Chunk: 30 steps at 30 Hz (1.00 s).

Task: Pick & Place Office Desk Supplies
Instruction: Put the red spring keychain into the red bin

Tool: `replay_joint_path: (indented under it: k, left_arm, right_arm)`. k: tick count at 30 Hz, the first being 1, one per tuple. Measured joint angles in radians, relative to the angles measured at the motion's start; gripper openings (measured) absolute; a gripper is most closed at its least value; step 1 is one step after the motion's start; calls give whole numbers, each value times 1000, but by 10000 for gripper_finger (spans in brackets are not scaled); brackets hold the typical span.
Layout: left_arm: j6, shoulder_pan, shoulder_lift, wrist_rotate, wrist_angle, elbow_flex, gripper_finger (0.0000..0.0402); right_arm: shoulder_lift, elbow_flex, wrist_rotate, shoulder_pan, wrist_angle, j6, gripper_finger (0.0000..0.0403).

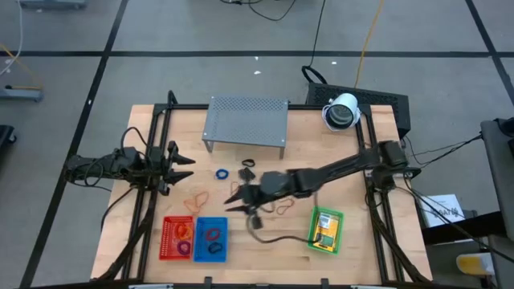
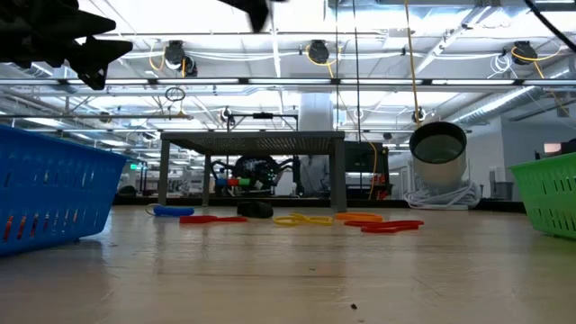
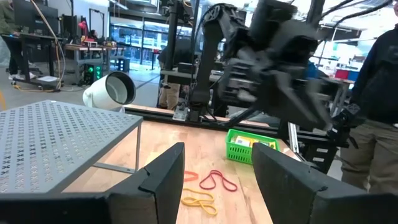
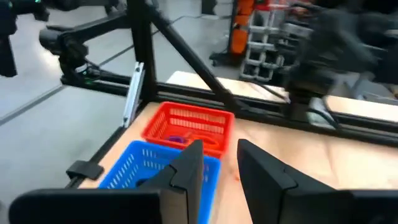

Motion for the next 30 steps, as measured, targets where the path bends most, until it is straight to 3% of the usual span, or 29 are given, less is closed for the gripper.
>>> replay_joint_path:
  k: [6, 13, 20, 26, 30]
  left_arm:
    - [0, 0, 0, 0, -1, 0, 198]
    - [0, 0, 0, 0, -1, 0, 198]
    - [-66, 0, 0, 7, 91, 0, 198]
    - [-248, 0, 0, -1, 140, 0, 198]
    - [-275, 0, 0, 43, 139, 0, 198]
  right_arm:
    - [-241, -252, 150, -8, 85, 45, 89]
    - [-398, -402, 292, -7, 167, 177, 89]
    - [-422, -441, 308, 1, 327, 205, 89]
    - [-423, -441, 308, 0, 331, 201, 89]
    - [-423, -441, 308, 0, 333, 186, 89]
